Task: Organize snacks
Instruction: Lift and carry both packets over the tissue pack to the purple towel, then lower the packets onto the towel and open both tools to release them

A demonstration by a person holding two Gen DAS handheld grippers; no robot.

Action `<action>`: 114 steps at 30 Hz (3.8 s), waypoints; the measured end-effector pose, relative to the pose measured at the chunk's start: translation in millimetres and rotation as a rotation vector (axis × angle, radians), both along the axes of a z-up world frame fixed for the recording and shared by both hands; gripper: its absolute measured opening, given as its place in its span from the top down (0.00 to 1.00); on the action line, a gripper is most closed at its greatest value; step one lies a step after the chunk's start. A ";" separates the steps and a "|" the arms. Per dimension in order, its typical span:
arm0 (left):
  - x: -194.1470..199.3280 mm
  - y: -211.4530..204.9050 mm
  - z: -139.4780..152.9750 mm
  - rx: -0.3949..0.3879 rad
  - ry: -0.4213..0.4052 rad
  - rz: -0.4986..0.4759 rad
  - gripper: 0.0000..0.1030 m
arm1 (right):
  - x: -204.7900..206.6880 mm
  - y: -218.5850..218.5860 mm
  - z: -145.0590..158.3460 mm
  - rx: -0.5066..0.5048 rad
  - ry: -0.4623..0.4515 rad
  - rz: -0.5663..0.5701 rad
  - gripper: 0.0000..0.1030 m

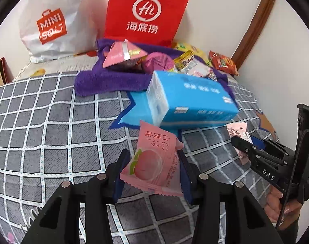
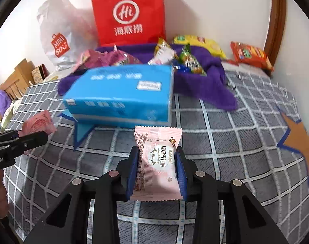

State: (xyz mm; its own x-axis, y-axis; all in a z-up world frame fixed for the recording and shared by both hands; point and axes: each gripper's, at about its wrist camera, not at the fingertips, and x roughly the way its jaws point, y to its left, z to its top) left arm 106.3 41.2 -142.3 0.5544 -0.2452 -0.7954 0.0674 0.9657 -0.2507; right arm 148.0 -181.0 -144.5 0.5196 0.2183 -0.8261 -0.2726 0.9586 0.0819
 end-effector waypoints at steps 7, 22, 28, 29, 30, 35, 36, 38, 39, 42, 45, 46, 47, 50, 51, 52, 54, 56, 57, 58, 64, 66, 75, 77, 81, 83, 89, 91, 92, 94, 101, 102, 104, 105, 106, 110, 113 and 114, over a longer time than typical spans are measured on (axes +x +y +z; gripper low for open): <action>-0.1 -5.0 32.9 -0.003 -0.052 -0.025 0.58 | -3.6 4.7 33.3 0.000 -0.067 0.021 0.66; 40.9 -12.5 79.1 -0.059 -0.085 -0.027 0.58 | 39.7 -3.4 85.8 0.017 -0.094 -0.042 0.66; 61.6 -9.7 97.4 -0.051 -0.114 -0.012 0.58 | 64.0 2.3 111.7 0.019 -0.144 -0.038 0.66; 64.8 -8.6 99.8 -0.050 -0.117 -0.009 0.58 | 69.4 4.0 114.8 0.018 -0.152 -0.036 0.66; 67.6 -7.4 101.7 -0.049 -0.119 -0.003 0.58 | 75.1 6.1 118.1 0.010 -0.162 -0.035 0.66; 84.2 3.3 105.2 -0.048 -0.112 0.022 0.58 | 100.1 14.1 125.1 -0.001 -0.170 -0.027 0.66; 87.7 4.8 105.9 -0.043 -0.113 0.027 0.58 | 103.9 14.6 125.3 0.003 -0.168 -0.024 0.66; 95.2 8.4 108.0 -0.041 -0.115 0.032 0.58 | 112.7 16.5 124.8 0.002 -0.163 -0.019 0.66; 99.3 10.0 109.6 -0.043 -0.117 0.031 0.58 | 118.4 17.6 124.6 -0.002 -0.163 -0.022 0.66; 111.5 12.2 113.6 -0.042 -0.121 0.031 0.58 | 134.2 19.1 124.5 0.006 -0.162 -0.023 0.66; 123.0 11.8 116.2 -0.037 -0.124 0.031 0.58 | 152.3 19.0 124.5 0.011 -0.161 -0.033 0.66; 126.5 11.5 116.6 -0.039 -0.124 0.028 0.58 | 156.9 18.7 124.8 0.012 -0.160 -0.037 0.66; 130.9 10.8 117.1 -0.041 -0.124 0.026 0.58 | 164.1 18.2 125.3 0.017 -0.160 -0.040 0.66; 142.3 8.4 118.9 -0.037 -0.125 0.023 0.58 | 177.5 16.8 126.1 0.023 -0.161 -0.043 0.66; 145.8 7.7 119.6 -0.035 -0.127 0.023 0.58 | 182.5 16.9 126.3 0.022 -0.163 -0.043 0.66; 150.7 6.7 120.8 -0.032 -0.129 0.023 0.58 | 186.2 16.8 126.3 0.025 -0.163 -0.044 0.66; 156.9 5.4 123.1 -0.029 -0.134 0.021 0.58 | 193.8 15.9 124.9 0.038 -0.156 -0.045 0.66; 164.0 3.5 126.0 -0.021 -0.143 0.022 0.58 | 199.3 16.0 122.4 0.040 -0.154 -0.043 0.66; 167.6 2.7 127.4 -0.017 -0.148 0.023 0.58 | 202.6 15.2 119.5 0.041 -0.154 -0.044 0.66; 170.2 2.3 127.8 -0.014 -0.151 0.024 0.58 | 204.8 14.2 116.5 0.044 -0.151 -0.045 0.66; 187.4 1.5 126.4 -0.010 -0.149 0.024 0.58 | 220.7 8.0 98.0 0.029 -0.108 -0.056 0.66; 191.2 1.3 127.1 -0.012 -0.152 0.020 0.58 | 224.2 3.5 95.3 0.031 -0.098 -0.064 0.66; 210.8 7.9 105.0 -0.043 -0.119 0.016 0.58 | 235.0 -10.1 83.9 0.000 -0.079 -0.086 0.66; 215.6 10.8 95.8 -0.046 -0.101 0.021 0.58 | 237.2 -10.7 81.7 0.000 -0.071 -0.088 0.66; 221.5 14.9 83.3 -0.045 -0.078 0.026 0.58 | 240.2 -9.0 75.5 -0.013 -0.057 -0.083 0.66; 222.9 15.8 79.3 -0.038 -0.075 0.027 0.58 | 241.1 -6.8 73.2 -0.023 -0.054 -0.078 0.66; 229.9 20.5 68.7 -0.048 -0.040 0.027 0.58 | 244.1 -7.1 65.1 -0.036 -0.035 -0.076 0.66; 232.0 22.1 66.0 -0.050 -0.032 0.031 0.58 | 245.9 -8.4 61.9 -0.032 -0.024 -0.076 0.66; 232.7 22.1 64.7 -0.047 -0.028 0.032 0.58 | 246.4 -8.5 60.8 -0.032 -0.021 -0.077 0.66; 234.6 22.4 61.2 -0.051 -0.017 0.031 0.58 | 247.7 -8.9 58.0 -0.034 -0.015 -0.080 0.66; 239.3 24.0 52.0 -0.063 0.022 0.038 0.58 | 253.1 -9.7 48.4 -0.034 0.019 -0.075 0.66; 239.8 24.4 51.1 -0.067 0.027 0.038 0.58 | 254.5 -10.2 46.3 -0.032 0.028 -0.077 0.66; 240.6 25.5 49.8 -0.069 0.033 0.041 0.58 | 256.7 -10.0 42.6 -0.034 0.043 -0.080 0.66; 240.8 25.9 49.7 -0.067 0.033 0.042 0.58 | 257.6 -9.4 40.4 -0.036 0.050 -0.080 0.66; 240.9 26.8 49.5 -0.066 0.035 0.045 0.58 | 257.8 -8.6 38.8 -0.036 0.054 -0.079 0.66; 242.4 30.8 47.9 -0.068 0.043 0.059 0.58 | 257.8 -3.2 32.6 -0.043 0.069 -0.063 0.66; 244.1 32.3 44.1 -0.075 0.059 0.064 0.58 | 257.9 0.2 28.7 -0.050 0.078 -0.051 0.66; 244.6 31.8 43.1 -0.075 0.064 0.061 0.58 | 258.1 1.8 26.4 -0.052 0.084 -0.045 0.66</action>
